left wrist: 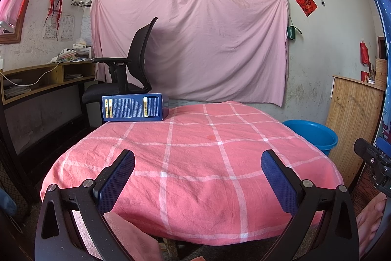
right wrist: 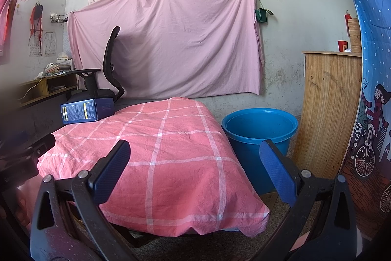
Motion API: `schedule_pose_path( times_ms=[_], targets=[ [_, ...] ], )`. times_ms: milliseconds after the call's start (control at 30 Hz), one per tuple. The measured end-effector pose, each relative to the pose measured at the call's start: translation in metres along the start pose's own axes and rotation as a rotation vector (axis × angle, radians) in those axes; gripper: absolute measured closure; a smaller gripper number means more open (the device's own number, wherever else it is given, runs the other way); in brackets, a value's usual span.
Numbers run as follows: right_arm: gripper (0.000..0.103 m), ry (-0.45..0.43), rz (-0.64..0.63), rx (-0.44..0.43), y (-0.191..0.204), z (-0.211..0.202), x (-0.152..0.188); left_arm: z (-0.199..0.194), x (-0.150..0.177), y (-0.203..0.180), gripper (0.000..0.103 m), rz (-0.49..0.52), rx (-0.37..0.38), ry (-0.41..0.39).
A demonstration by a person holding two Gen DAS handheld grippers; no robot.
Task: Collect trash
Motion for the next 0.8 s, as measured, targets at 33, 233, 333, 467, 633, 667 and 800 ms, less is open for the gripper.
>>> schedule_pose_path(
  times_ms=[33, 233, 333, 467, 633, 667, 800],
  targets=[
    [0.000, 0.000, 0.000, 0.000, 0.0001, 0.0000, 0.0000, 0.0000, -0.0002, 0.0002, 0.002, 0.000, 0.000, 0.000],
    [0.000, 0.000, 0.000, 0.000, 0.0003, -0.0002, 0.0000, 0.0003, 0.0000, 0.0005, 0.002, 0.000, 0.000, 0.000],
    [0.000, 0.000, 0.001, 0.000, 0.0004, -0.0001, 0.0000, 0.0003, 0.0000, 0.0008, 0.002, 0.000, 0.001, 0.000],
    [0.000, 0.000, 0.001, 0.001, 0.0005, -0.0002, 0.0000, 0.0002, 0.0001, 0.0001, 0.002, -0.001, 0.001, 0.001],
    [0.000, 0.000, 0.001, 0.001, 0.0007, -0.0001, 0.0001, 0.0000, 0.0000, 0.0001, 0.002, 0.000, 0.002, 0.001],
    [0.000, 0.000, 0.001, 0.001, 0.0008, -0.0002, 0.0000, 0.0000, 0.0001, -0.0002, 0.002, 0.001, 0.001, 0.000],
    [0.000, -0.001, 0.002, 0.001, 0.0012, -0.0003, 0.0000, -0.0016, -0.0004, -0.0008, 0.002, 0.002, -0.003, -0.004]
  ],
)
Point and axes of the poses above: each gripper's, at about its wrist camera, not at the fingertips, and z roughly the way its jaws point, y to its left, x to its underside, the point moved 4 cm from there along z, roughly the way its jaws point, and after that the axes turned 1 degree about -x, right-handed, at the moved point
